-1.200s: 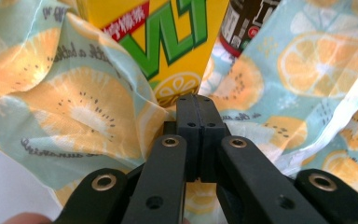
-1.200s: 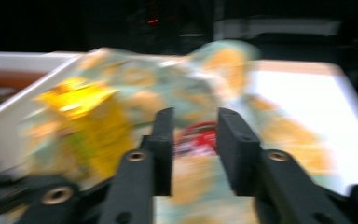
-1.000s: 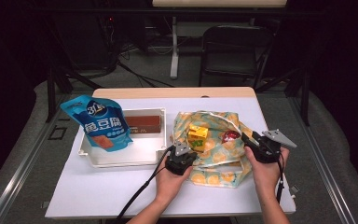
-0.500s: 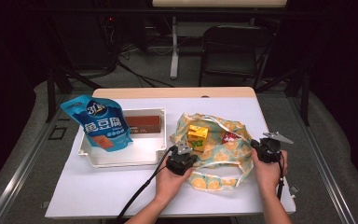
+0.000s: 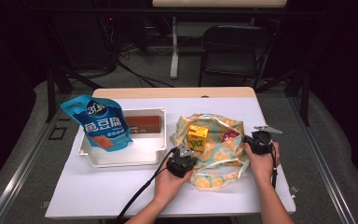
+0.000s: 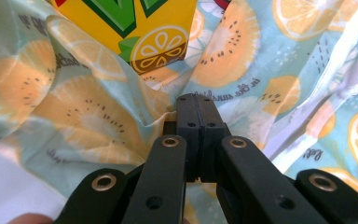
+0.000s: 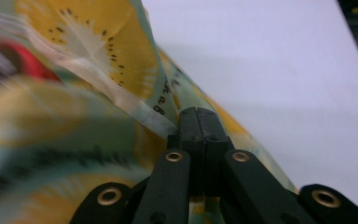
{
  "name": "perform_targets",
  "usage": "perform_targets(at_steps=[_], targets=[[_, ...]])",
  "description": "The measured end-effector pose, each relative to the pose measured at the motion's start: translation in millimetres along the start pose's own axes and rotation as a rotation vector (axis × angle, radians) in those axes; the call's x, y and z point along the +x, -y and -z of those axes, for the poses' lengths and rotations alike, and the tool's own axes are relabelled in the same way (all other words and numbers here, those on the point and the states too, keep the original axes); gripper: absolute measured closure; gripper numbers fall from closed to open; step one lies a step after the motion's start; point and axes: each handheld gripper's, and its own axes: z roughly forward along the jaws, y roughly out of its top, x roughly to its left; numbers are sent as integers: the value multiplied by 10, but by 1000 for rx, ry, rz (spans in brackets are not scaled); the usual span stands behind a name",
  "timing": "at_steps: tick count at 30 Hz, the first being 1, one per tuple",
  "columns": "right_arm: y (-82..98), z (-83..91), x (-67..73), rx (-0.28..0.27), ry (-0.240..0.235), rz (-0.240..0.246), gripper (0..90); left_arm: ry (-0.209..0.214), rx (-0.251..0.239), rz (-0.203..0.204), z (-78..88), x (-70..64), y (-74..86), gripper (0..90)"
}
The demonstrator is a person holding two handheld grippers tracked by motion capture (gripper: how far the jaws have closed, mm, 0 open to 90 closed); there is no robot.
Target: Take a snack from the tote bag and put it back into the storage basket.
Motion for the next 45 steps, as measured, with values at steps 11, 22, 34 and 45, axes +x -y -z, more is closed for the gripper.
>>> perform_targets(at_steps=[11, 22, 34, 45], targets=[[-1, 572, 27, -208, 13, 20, 639, 28, 4, 24, 23, 59, 12, 900], [148, 622, 338, -208, -202, 15, 473, 38, -3, 30, 28, 66, 18, 900], [268, 556, 265, -66, -151, 54, 900, 39, -5, 36, 26, 71, 19, 900], [354, 370, 164, 57, -24, 62, 900, 34, -1, 33, 24, 65, 18, 900]])
